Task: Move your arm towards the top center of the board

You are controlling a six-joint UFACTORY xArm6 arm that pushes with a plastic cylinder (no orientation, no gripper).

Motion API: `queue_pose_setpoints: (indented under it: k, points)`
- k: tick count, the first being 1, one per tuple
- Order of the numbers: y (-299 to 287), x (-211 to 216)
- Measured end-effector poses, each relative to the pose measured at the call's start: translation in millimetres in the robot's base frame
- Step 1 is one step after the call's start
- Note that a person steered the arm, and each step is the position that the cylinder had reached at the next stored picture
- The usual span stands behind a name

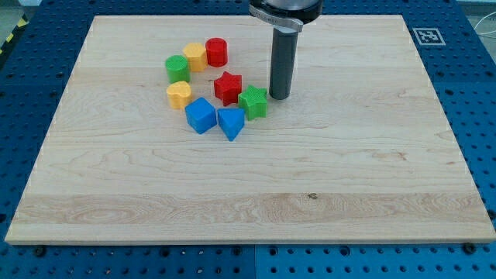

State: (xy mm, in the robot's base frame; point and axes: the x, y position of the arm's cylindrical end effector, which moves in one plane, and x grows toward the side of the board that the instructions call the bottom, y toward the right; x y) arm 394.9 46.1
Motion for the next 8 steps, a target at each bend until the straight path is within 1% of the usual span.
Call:
queue_pose_setpoints:
  k: [3,6,8]
  points:
    - [4,-20]
    - [3,-23]
    - [0,-45]
